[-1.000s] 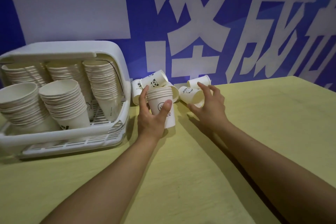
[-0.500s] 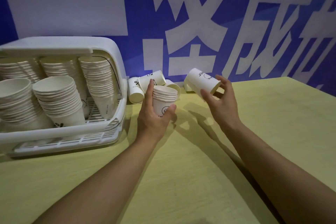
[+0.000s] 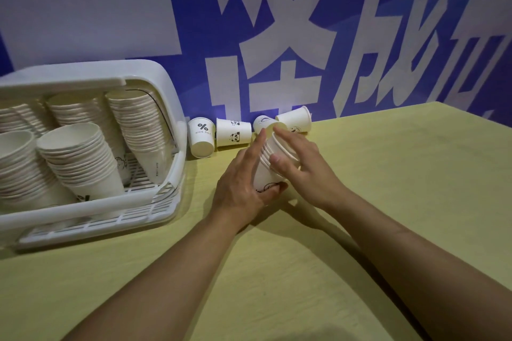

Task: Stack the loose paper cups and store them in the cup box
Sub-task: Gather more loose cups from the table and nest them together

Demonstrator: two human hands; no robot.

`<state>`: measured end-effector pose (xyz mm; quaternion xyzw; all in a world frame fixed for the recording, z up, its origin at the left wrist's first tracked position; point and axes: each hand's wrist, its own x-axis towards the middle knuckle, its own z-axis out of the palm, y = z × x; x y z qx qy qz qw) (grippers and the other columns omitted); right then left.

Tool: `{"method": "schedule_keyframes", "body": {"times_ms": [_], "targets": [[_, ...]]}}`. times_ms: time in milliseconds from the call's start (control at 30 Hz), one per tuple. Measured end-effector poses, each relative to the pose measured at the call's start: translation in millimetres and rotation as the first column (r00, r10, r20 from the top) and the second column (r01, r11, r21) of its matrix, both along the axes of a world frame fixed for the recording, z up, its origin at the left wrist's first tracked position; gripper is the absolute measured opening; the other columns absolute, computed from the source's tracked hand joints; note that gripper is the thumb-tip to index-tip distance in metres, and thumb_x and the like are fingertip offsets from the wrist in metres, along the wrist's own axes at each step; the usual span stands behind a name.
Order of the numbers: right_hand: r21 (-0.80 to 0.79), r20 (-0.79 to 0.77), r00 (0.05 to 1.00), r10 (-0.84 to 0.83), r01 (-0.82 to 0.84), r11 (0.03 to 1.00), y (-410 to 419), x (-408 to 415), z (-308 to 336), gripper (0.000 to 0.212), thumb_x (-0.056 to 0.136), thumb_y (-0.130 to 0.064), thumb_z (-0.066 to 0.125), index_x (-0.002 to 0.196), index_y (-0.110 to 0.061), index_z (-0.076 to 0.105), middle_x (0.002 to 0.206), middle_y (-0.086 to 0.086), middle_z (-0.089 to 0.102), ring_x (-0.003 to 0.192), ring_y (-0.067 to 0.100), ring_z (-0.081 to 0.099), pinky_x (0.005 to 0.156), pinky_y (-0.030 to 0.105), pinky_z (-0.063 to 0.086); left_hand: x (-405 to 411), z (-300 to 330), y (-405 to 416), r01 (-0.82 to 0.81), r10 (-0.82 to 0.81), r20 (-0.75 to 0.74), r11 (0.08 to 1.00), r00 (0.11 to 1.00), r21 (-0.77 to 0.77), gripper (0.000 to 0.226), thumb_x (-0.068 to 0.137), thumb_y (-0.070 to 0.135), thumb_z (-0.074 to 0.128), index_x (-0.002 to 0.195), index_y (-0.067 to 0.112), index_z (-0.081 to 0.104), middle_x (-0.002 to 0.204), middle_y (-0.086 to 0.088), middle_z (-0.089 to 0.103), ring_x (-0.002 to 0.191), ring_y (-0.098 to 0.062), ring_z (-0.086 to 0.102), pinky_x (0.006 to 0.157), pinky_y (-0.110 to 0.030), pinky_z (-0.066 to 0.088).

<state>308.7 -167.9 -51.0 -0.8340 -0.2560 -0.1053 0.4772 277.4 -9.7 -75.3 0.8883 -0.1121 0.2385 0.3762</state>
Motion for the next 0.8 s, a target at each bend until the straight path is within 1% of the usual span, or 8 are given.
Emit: {"method": "schedule_keyframes", "body": {"times_ms": [133, 233, 300, 367, 467, 567, 700, 800], "targets": [[-0.001, -0.047, 0.998, 0.045, -0.045, 0.999, 3.6, 3.9, 3.4, 0.06, 0.093, -0.06, 0.043, 0.148, -0.037, 0.037, 0.152, -0.011, 0.038, 0.139, 0.011, 0.031, 0.109, 0.034, 0.03, 2.7, -4.1, 0.4, 0.009, -0.008, 0.023, 1.0, 1.0, -0.01, 0.099, 0.085, 0.04, 0.076, 0.14, 0.071, -0.001, 0.149, 0.009, 0.04, 0.115, 0.001, 0.039, 0.086, -0.021, 0.041], [0.168, -0.073, 0.997, -0.001, 0.013, 0.986, 2.2, 30.4, 15.8, 0.047, 0.102, -0.047, 0.04, 0.146, -0.031, 0.044, 0.143, -0.013, 0.047, 0.125, 0.001, 0.045, 0.106, 0.028, 0.039, 6.3, -4.0, 7.4, -0.047, 0.06, 0.036, 0.956, 0.998, -0.29, 0.087, 0.081, 0.05, 0.075, 0.144, 0.064, 0.015, 0.147, 0.018, 0.042, 0.119, -0.003, 0.049, 0.088, -0.02, 0.044], [0.052, 0.0, 0.988, -0.153, 0.153, 0.987, -2.1, 63.8, 18.9, 0.043, 0.103, -0.031, 0.049, 0.145, -0.029, 0.046, 0.141, -0.012, 0.05, 0.124, 0.006, 0.046, 0.105, 0.031, 0.038, 11.1, -0.8, 15.1, -0.086, 0.11, 0.012, 0.838, 0.994, -0.538, 0.082, 0.078, 0.047, 0.075, 0.142, 0.06, 0.025, 0.142, 0.014, 0.047, 0.114, -0.003, 0.057, 0.084, -0.015, 0.048], [-0.227, 0.111, 0.964, -0.24, 0.259, 0.939, -7.0, 97.7, 16.0, 0.045, 0.099, -0.024, 0.056, 0.144, -0.028, 0.047, 0.145, -0.005, 0.049, 0.131, 0.021, 0.041, 0.106, 0.037, 0.035, 15.0, 2.1, 20.8, -0.115, 0.138, -0.023, 0.71, 0.99, -0.694, 0.077, 0.085, 0.032, 0.078, 0.14, 0.051, 0.028, 0.125, 0.011, 0.056, 0.095, 0.007, 0.063, 0.07, -0.009, 0.05], [-0.498, 0.207, 0.944, -0.256, 0.327, 0.803, -13.3, 136.0, 10.7, 0.05, 0.096, -0.03, 0.061, 0.144, -0.028, 0.046, 0.15, -0.003, 0.045, 0.137, 0.027, 0.035, 0.108, 0.049, 0.034, 18.3, 0.0, 21.9, -0.145, 0.15, -0.056, 0.69, 0.987, -0.709, 0.073, 0.087, 0.024, 0.076, 0.143, 0.039, 0.032, 0.108, 0.011, 0.062, 0.082, 0.003, 0.066, 0.062, -0.012, 0.05], [-0.594, 0.292, 0.932, -0.214, 0.352, 0.723, -14.0, 158.3, 9.7, 0.058, 0.093, -0.03, 0.067, 0.145, -0.029, 0.042, 0.151, -0.003, 0.044, 0.14, 0.027, 0.033, 0.108, 0.056, 0.031, 18.9, -1.5, 19.9, -0.145, 0.134, -0.071, 0.711, 0.988, -0.688, 0.072, 0.085, 0.026, 0.077, 0.142, 0.036, 0.034, 0.115, -0.004, 0.064, 0.086, -0.009, 0.065, 0.056, -0.011, 0.048], [-0.733, 0.381, 0.912, -0.15, 0.397, 0.552, -14.9, 171.1, 5.5, 0.066, 0.091, -0.018, 0.068, 0.148, -0.027, 0.036, 0.149, 0.0, 0.046, 0.138, 0.028, 0.036, 0.107, 0.052, 0.033, 17.7, 0.8, 20.8, -0.16, 0.125, -0.101, 0.73, 0.987, -0.664, 0.068, 0.084, 0.033, 0.078, 0.135, 0.044, 0.033, 0.123, -0.005, 0.061, 0.09, -0.01, 0.065, 0.054, -0.009, 0.047], [-0.74, 0.447, 0.884, -0.139, 0.453, 0.498, -22.3, 172.1, 0.6, 0.07, 0.091, -0.029, 0.069, 0.15, -0.025, 0.03, 0.145, 0.005, 0.046, 0.133, 0.031, 0.039, 0.106, 0.05, 0.036, 16.5, 0.6, 20.5, -0.165, 0.117, -0.117, 0.751, 0.986, -0.639, 0.068, 0.083, 0.034, 0.078, 0.128, 0.05, 0.031, 0.124, -0.004, 0.058, 0.091, -0.005, 0.061, 0.055, -0.006, 0.046]]}}
